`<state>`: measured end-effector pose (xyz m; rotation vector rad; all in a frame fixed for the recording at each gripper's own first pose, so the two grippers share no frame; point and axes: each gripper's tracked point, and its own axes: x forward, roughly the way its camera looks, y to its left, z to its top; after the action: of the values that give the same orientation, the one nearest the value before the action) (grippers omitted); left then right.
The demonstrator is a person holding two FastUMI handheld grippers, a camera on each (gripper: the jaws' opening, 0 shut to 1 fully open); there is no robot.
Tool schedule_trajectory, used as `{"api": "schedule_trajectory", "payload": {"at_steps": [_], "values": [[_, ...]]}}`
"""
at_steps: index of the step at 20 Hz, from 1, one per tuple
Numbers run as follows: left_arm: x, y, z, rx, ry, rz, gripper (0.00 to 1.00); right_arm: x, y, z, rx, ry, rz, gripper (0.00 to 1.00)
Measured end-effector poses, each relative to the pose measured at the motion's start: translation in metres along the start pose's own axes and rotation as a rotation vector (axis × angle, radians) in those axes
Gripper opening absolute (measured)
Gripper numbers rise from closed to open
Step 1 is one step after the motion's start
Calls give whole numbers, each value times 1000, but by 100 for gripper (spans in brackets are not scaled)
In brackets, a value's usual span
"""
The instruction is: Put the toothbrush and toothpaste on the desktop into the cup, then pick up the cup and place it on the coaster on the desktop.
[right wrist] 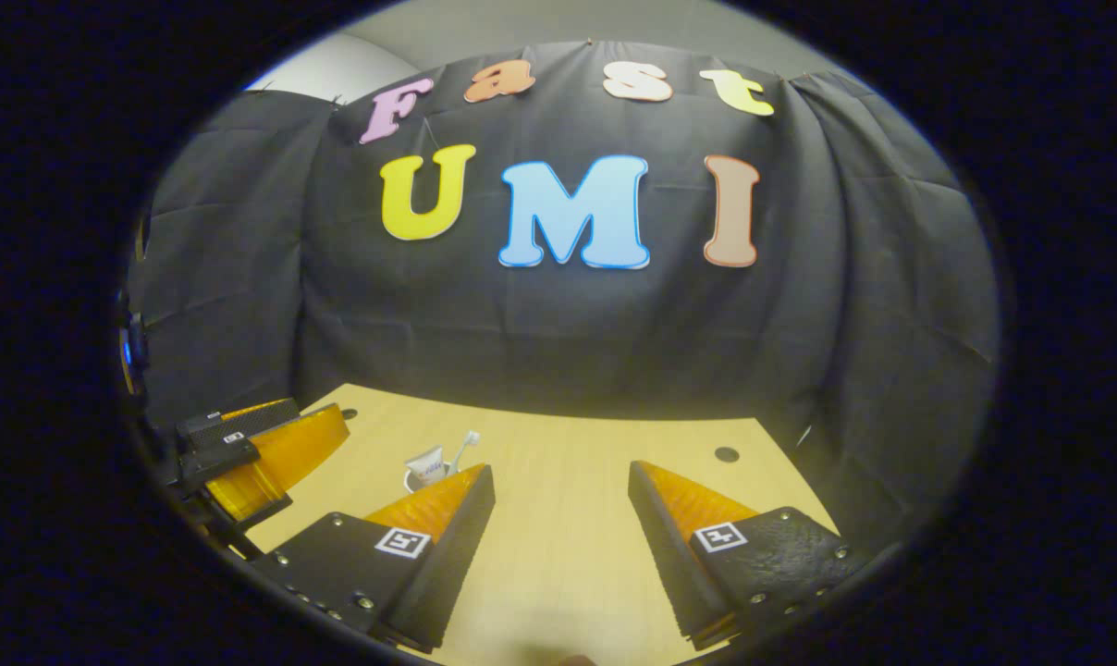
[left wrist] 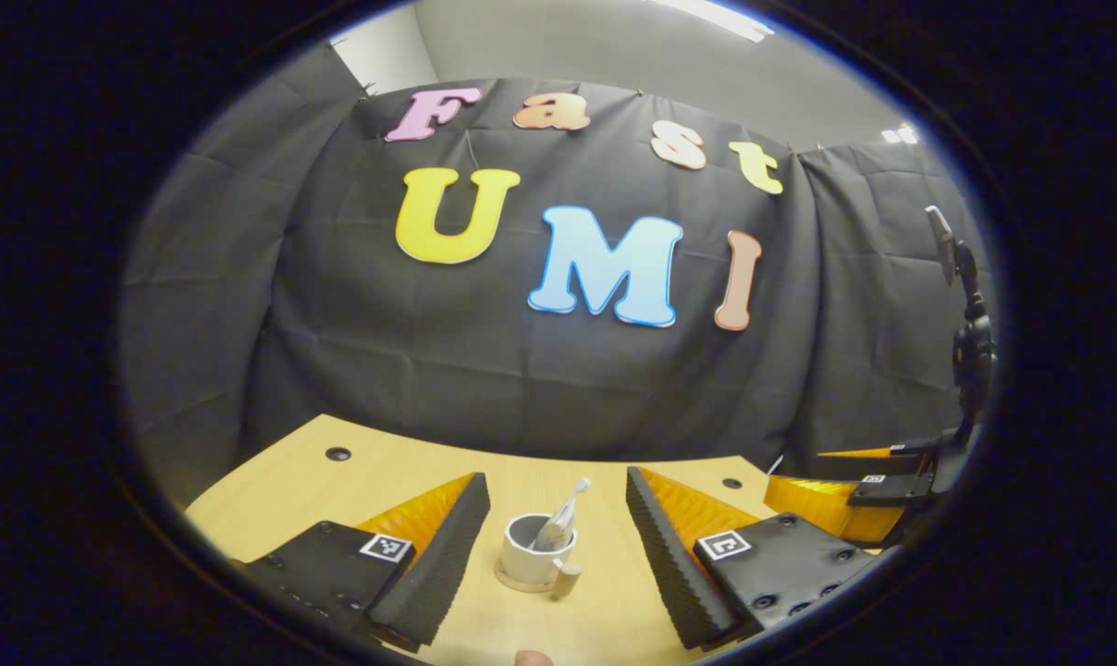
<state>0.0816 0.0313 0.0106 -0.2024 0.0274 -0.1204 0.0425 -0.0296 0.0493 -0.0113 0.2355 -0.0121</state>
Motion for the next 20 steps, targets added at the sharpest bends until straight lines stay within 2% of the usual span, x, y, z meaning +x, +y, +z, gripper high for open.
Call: {"api": "schedule_trajectory", "payload": {"at_steps": [4,8,16,20], "values": [[-18,0,20,10,-70,42,96,-15,0,28,-67,-133,12,88],[-34,2,32,15,-126,73,94,-27,4,43,-110,-216,11,86],[-66,3,40,26,-212,127,99,-33,4,42,-121,-266,76,86],[-75,-5,44,36,-229,145,96,-37,7,43,-138,-279,113,86]]}}
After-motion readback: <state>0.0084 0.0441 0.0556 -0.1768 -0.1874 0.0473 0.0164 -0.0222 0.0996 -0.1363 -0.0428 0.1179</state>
